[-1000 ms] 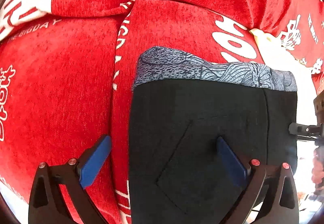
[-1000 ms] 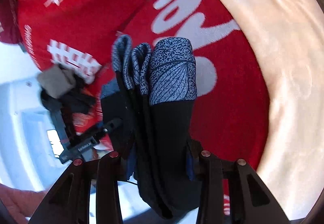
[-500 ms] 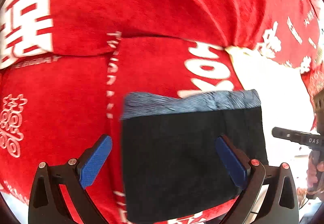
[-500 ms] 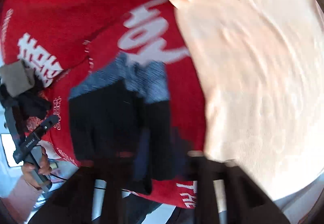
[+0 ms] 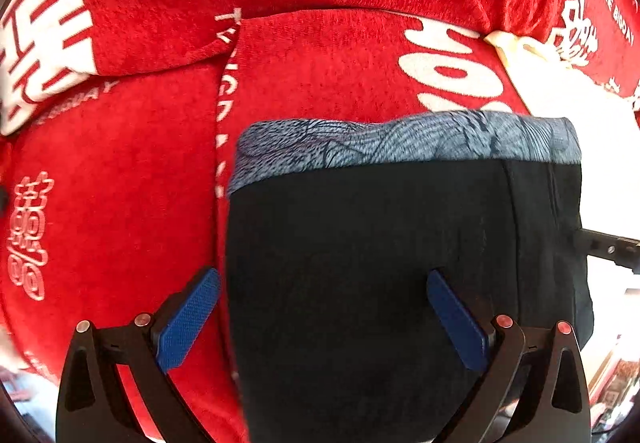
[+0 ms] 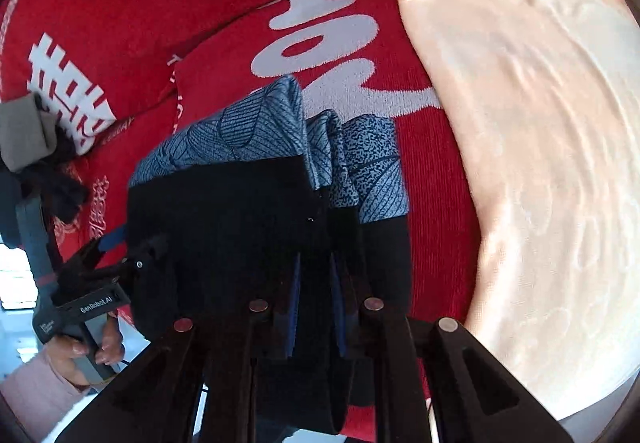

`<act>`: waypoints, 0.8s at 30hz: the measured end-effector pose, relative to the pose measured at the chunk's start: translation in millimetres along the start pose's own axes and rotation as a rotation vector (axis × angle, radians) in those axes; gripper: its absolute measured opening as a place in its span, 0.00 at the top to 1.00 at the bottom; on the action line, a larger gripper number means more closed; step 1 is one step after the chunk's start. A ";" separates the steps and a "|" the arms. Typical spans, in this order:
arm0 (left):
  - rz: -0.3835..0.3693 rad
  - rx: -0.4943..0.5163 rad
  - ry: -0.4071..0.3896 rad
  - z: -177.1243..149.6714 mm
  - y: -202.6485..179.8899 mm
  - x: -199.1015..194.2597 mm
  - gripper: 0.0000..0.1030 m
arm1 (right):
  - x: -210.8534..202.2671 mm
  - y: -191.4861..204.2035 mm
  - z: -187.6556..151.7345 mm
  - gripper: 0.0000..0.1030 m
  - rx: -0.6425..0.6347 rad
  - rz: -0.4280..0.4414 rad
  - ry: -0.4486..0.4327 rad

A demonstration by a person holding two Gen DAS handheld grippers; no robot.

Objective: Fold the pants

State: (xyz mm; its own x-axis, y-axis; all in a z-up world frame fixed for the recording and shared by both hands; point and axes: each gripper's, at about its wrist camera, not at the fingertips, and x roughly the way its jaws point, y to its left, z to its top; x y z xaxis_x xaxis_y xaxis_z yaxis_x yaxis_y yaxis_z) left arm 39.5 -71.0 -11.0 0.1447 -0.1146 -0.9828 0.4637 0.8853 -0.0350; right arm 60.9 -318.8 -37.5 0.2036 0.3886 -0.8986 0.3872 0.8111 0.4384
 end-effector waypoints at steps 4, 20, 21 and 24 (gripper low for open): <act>0.019 0.003 0.016 -14.0 -1.0 -18.9 0.00 | -14.1 -1.7 -10.4 0.83 0.021 -0.035 0.013; 0.081 0.023 0.087 -59.8 -14.4 -90.0 0.00 | -72.5 27.1 -85.5 0.32 0.079 -0.125 0.060; 0.092 0.027 0.086 -60.7 -15.2 -94.5 0.00 | -75.4 30.5 -87.2 0.31 0.075 -0.128 0.058; 0.099 0.019 0.072 -61.8 -15.4 -106.8 0.00 | -84.2 44.3 -90.7 0.23 0.062 -0.137 0.049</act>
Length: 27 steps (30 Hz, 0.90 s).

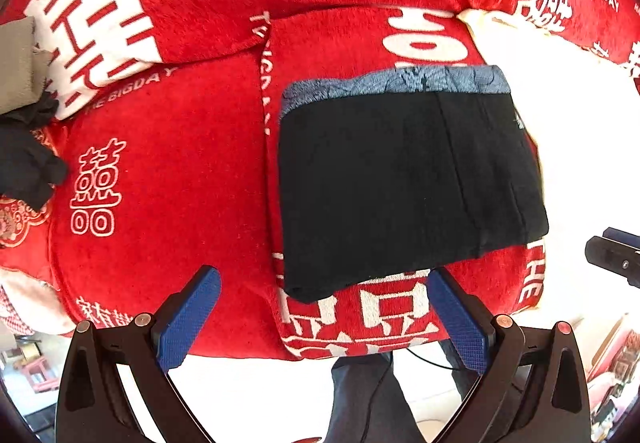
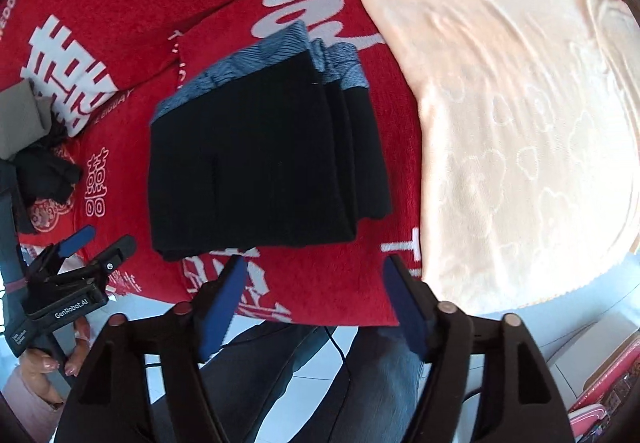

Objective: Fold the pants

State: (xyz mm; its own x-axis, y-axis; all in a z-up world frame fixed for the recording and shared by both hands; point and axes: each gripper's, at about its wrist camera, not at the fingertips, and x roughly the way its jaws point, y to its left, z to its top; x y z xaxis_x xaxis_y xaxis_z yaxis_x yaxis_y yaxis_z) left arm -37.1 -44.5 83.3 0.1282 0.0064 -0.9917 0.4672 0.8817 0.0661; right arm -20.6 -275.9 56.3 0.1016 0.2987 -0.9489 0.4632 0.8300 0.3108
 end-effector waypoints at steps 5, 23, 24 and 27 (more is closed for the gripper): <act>0.037 -0.019 -0.010 -1.3 2.3 -12.7 0.00 | -18.3 14.1 -4.1 0.11 -0.027 -0.060 -0.052; 0.049 -0.023 -0.043 4.8 12.4 -44.2 0.00 | -47.6 49.7 0.5 0.01 -0.079 -0.166 -0.041; 0.046 -0.026 -0.041 5.0 12.0 -44.7 0.00 | -48.0 50.9 0.7 0.01 -0.080 -0.167 -0.040; 0.037 -0.035 -0.028 5.3 10.9 -45.5 0.00 | -49.3 54.8 2.0 0.01 -0.092 -0.172 -0.038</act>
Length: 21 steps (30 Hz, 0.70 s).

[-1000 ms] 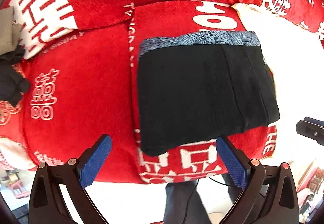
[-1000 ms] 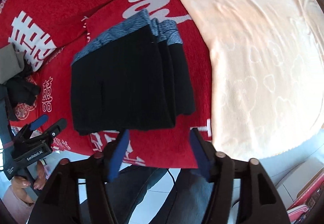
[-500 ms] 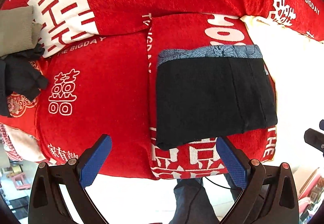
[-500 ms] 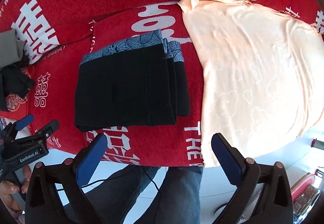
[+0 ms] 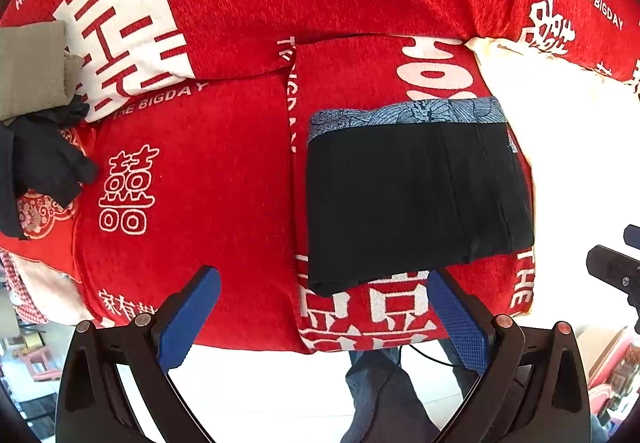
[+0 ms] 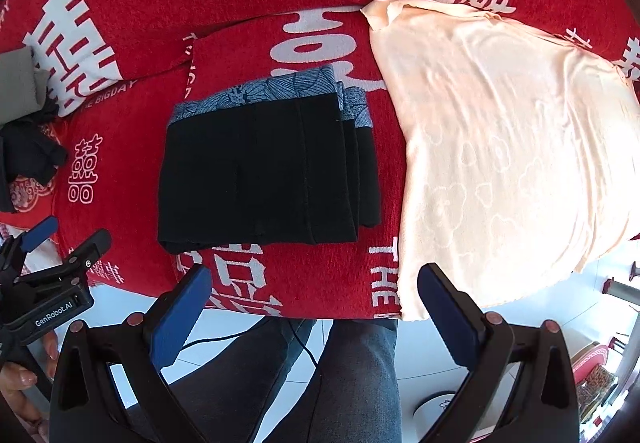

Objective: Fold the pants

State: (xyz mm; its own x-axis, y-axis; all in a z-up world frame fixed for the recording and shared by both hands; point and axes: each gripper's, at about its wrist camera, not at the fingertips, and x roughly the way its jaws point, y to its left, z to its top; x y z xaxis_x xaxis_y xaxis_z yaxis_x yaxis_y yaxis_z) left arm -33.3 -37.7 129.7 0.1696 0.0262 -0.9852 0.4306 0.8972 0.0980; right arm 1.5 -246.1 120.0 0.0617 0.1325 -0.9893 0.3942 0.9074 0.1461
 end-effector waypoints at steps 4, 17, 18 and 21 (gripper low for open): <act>-0.002 0.002 -0.001 -1.0 -2.8 -1.1 0.00 | -1.8 1.4 2.6 0.01 -0.001 0.001 0.001; -0.007 0.007 -0.005 0.2 -7.2 -3.0 0.00 | -7.5 8.2 2.2 0.01 -0.032 -0.025 -0.001; -0.007 0.008 -0.006 0.3 -7.2 -3.0 0.00 | -7.5 8.3 1.9 0.01 -0.031 -0.024 0.000; -0.007 0.008 -0.007 0.2 -7.1 -3.1 0.00 | -7.6 7.7 2.0 0.01 -0.030 -0.028 -0.001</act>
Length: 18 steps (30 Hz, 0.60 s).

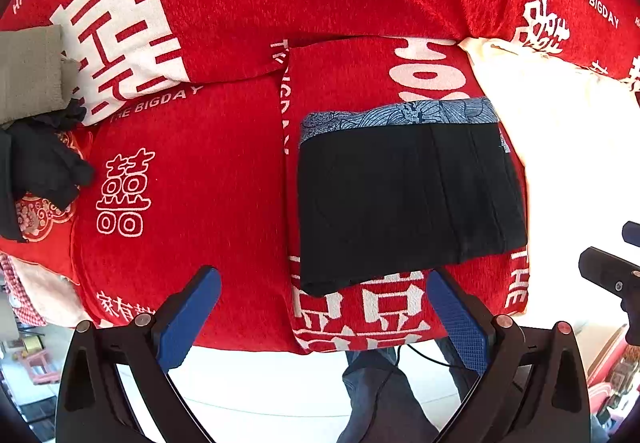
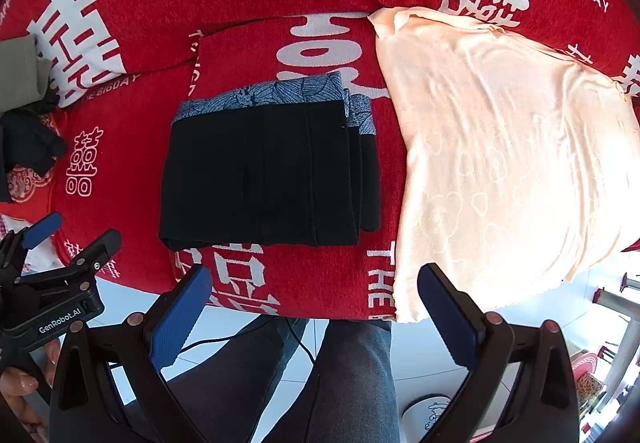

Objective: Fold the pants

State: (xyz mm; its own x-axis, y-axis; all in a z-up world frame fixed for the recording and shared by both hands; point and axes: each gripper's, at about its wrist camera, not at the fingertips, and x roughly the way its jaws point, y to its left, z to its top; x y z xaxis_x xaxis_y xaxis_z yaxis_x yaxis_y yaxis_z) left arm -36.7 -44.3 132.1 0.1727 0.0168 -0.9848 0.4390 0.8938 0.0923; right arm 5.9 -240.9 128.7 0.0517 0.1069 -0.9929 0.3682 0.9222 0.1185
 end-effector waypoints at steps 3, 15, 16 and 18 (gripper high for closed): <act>0.003 -0.001 0.003 0.6 0.1 0.3 0.00 | 0.2 -2.2 0.1 0.01 0.003 -0.002 -0.001; 0.005 -0.005 0.006 0.1 0.1 0.5 0.00 | -0.3 -1.3 2.3 0.01 -0.018 -0.024 -0.012; 0.003 -0.007 0.005 0.2 0.2 0.3 0.00 | -0.2 -0.8 2.3 0.01 -0.019 -0.025 -0.011; 0.000 -0.012 0.003 0.3 0.2 0.0 0.00 | -0.2 -0.2 2.6 0.01 -0.024 -0.028 -0.013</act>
State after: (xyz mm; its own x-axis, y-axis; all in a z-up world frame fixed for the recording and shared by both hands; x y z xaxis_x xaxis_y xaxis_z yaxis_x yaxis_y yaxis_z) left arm -36.4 -44.2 132.2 0.1701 0.0177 -0.9853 0.4288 0.8989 0.0902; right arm 8.2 -242.0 128.8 0.0533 0.0765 -0.9956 0.3475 0.9333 0.0903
